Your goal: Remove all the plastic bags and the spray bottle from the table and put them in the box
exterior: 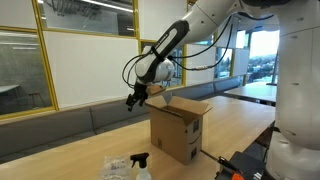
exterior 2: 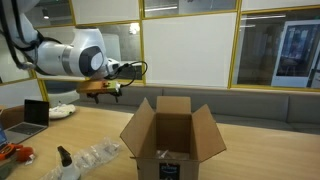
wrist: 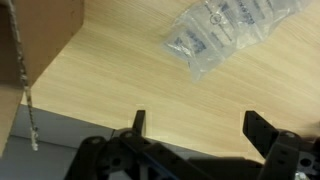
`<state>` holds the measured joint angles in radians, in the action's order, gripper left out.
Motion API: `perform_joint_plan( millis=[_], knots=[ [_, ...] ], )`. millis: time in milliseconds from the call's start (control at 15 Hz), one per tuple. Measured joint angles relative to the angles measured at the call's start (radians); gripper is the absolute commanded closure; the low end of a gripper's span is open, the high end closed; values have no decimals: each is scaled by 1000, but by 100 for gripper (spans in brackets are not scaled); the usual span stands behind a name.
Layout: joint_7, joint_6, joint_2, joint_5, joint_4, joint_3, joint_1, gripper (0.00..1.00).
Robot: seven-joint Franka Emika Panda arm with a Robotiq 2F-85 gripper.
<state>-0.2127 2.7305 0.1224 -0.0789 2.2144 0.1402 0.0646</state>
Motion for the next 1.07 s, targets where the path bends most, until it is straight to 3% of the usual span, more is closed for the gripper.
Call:
perform_joint_plan(
  millis=[200,467,800,1067],
  knots=[
    [-64,4,9,-63,-8,48,19,0],
    [-248,28,51,-168,-27,125,25,0],
    [-443,48,192,-254,-93,226,10,0],
    [-531,48,329,-253,-156,283,-13,0]
  ],
)
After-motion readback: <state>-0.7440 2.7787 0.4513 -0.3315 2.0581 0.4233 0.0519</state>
